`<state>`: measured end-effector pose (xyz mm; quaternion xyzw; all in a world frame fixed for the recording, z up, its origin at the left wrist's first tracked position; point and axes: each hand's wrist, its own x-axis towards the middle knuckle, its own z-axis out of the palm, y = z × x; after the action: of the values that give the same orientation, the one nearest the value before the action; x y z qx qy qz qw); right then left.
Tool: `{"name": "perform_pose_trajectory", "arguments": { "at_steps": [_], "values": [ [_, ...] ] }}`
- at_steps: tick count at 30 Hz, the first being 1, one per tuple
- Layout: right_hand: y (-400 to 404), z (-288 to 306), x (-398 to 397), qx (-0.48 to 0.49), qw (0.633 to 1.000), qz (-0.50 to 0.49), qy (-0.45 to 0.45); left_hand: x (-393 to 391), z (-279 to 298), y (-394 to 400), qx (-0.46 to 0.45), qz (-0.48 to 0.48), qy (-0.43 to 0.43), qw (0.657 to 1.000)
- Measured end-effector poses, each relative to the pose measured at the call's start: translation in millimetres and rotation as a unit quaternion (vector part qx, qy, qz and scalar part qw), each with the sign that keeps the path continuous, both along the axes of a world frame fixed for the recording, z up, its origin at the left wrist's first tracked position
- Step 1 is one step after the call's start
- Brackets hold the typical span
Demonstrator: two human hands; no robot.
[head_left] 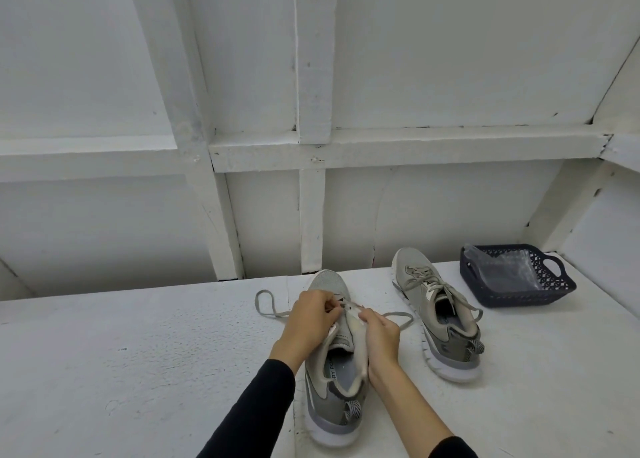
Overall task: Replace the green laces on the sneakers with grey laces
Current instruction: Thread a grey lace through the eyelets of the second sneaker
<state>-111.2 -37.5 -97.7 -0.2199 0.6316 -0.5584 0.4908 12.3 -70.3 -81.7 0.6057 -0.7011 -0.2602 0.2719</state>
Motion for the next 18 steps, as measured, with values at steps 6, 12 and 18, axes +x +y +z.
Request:
{"name": "perform_pose_trajectory", "arguments": {
  "at_steps": [6, 12, 18],
  "values": [
    [-2, -3, 0, -0.022, 1.000, 0.003, -0.004, 2, 0, 2, -0.025, -0.026, -0.011, 0.999],
    [1, 0, 9, -0.051, 0.998, 0.035, 0.017, 4, -1, 4, -0.046, -0.039, -0.053, 0.997],
    [-14, -3, 7, -0.043, 0.993, 0.108, 0.016, 14, -11, 9, -0.056, -0.033, -0.013, 0.998]
  ]
}}
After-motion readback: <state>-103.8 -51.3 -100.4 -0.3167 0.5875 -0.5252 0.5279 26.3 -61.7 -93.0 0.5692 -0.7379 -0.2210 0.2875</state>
